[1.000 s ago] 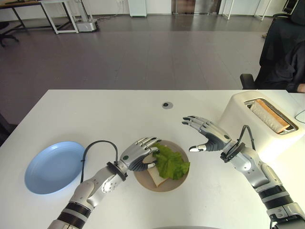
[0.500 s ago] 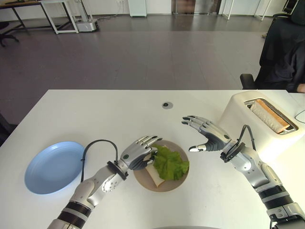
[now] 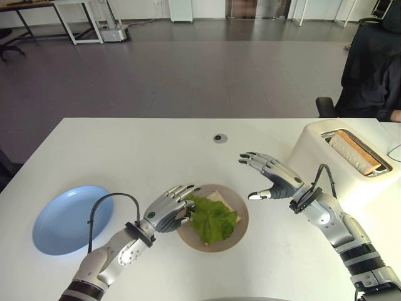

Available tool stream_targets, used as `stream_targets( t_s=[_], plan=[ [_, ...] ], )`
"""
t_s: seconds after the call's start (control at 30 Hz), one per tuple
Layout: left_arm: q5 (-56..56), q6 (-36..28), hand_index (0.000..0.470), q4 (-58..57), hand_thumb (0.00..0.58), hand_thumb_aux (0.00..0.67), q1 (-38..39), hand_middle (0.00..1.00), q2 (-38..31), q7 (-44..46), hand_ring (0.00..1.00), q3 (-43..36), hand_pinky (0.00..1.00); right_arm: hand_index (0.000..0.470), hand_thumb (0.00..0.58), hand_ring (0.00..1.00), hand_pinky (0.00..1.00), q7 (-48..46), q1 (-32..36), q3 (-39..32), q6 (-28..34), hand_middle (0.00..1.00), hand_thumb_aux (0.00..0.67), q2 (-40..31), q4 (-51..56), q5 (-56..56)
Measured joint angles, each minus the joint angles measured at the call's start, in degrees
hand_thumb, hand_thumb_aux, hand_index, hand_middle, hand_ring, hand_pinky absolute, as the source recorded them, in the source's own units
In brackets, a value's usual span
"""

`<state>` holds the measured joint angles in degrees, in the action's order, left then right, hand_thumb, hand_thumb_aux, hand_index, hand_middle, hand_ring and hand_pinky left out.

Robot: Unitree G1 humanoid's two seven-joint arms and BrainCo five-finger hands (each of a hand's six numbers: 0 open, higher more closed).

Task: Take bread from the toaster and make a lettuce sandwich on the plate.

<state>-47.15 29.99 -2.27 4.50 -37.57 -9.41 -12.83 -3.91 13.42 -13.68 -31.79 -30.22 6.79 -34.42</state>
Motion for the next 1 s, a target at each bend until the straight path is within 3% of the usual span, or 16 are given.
stream_targets(
  t_s=[0.27,0.3,0.37,0.47,0.53,0.6,0.73,0.87,1.0],
  plan=[
    [-0.08,-0.62,0.000,-0.16,0.000,0.000,-0.34,0.00,0.27,-0.46,0.00,0.00,0.00,0.000,0.000,0.00,0.00,-0.31,0.00,0.00,-0.02,0.00,0.000,0.00,0.00,0.04],
    [-0.08,-0.62,0.004,-0.16,0.009,0.005,-0.34,0.00,0.27,-0.50,0.00,0.00,0.00,0.000,0.000,0.00,0.00,-0.31,0.00,0.00,-0.02,0.00,0.000,0.00,0.00,0.04],
    [-0.08,-0.63,0.039,-0.06,0.092,0.055,-0.30,0.00,0.27,-0.55,0.00,0.05,0.00,0.000,0.000,0.00,0.00,-0.32,0.00,0.00,-0.02,0.00,0.000,0.00,-0.01,0.03],
    [0.06,-0.63,0.004,1.36,0.009,0.005,0.54,0.00,-0.32,-0.55,0.00,1.50,0.00,0.000,0.000,0.00,0.00,-0.33,-0.03,0.00,-0.06,0.00,0.000,-0.02,-0.17,0.09],
    [2.32,-0.53,0.000,3.10,0.000,0.000,1.77,0.00,-1.49,-0.55,0.00,4.18,0.00,0.000,0.000,0.00,0.00,-0.38,-0.58,0.57,-0.51,0.00,0.000,-0.23,-2.14,0.73],
    [7.79,0.16,0.000,4.79,0.000,0.000,2.32,0.00,-1.08,-0.37,0.00,6.61,0.00,0.000,0.000,0.00,0.00,-0.38,-2.25,3.97,-1.24,0.00,0.000,-1.63,-8.48,2.51],
    [19.14,2.11,0.000,6.57,0.000,0.000,2.59,0.00,3.92,1.24,0.00,7.15,0.00,0.000,0.000,0.00,0.00,-1.58,-5.49,20.96,2.72,0.00,0.000,-9.77,-20.75,4.64],
    [25.86,2.60,0.000,7.54,0.000,0.000,3.91,0.00,7.12,2.66,0.00,8.02,0.00,0.000,0.000,0.00,0.00,-3.23,-6.68,29.69,8.84,0.00,0.000,-19.30,-12.53,0.46],
    [27.54,2.59,0.000,8.08,0.000,0.000,3.89,0.00,9.02,4.07,0.00,8.68,0.00,0.000,0.000,0.00,0.00,-4.06,-9.32,31.10,13.96,0.00,0.000,-23.68,-4.51,-3.15]
  ],
)
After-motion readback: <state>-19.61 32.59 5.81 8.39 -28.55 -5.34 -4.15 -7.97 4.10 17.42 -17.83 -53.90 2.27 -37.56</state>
